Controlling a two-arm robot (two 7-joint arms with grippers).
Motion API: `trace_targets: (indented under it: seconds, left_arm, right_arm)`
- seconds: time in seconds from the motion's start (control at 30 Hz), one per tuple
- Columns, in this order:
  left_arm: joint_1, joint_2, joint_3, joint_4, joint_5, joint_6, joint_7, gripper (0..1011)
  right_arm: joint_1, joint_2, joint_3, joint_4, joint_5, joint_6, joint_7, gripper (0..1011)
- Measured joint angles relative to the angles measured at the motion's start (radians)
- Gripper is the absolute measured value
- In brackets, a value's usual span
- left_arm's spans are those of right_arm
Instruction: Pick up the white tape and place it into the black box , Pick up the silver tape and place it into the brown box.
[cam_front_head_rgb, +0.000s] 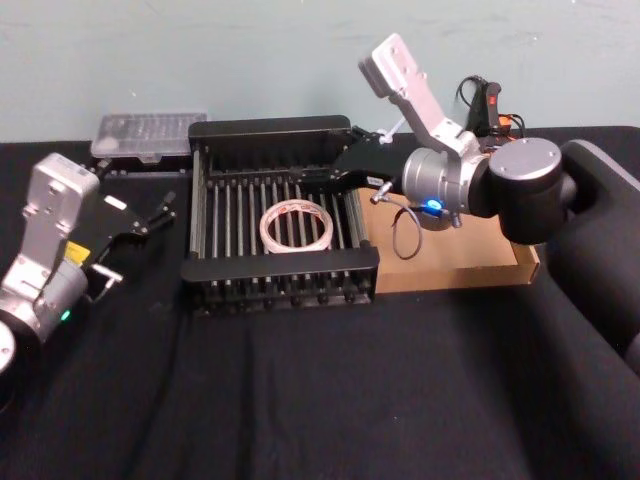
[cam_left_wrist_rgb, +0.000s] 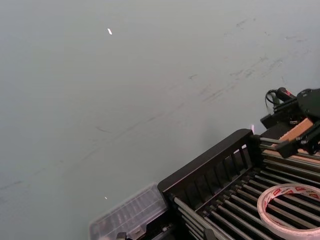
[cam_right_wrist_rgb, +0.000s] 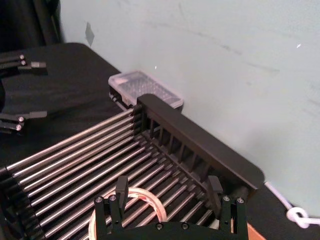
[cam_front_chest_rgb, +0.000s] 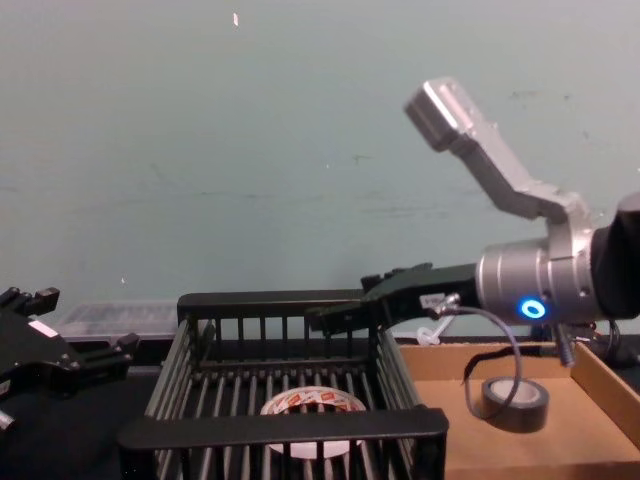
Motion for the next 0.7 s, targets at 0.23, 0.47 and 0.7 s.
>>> trace_targets:
  seconds: [0.23, 0.47, 0.7]
  left_arm:
    - [0.0, 0.0, 0.0, 0.0, 0.0, 0.0, 0.0, 1001]
    - [0.0, 0.0, 0.0, 0.0, 0.0, 0.0, 0.0, 1001]
    - [0.0, 0.0, 0.0, 0.0, 0.0, 0.0, 0.0, 1001]
  right_arm:
    - [-0.043, 0.039, 0.038, -0.092, 0.011, 0.008, -0.016, 1002]
    - [-0.141, 0.115, 0.096, -0.259, 0.031, 0.006, -0.054, 1002]
    - [-0.246, 0.166, 0.157, -0.384, 0.039, -0.024, -0.119, 1003]
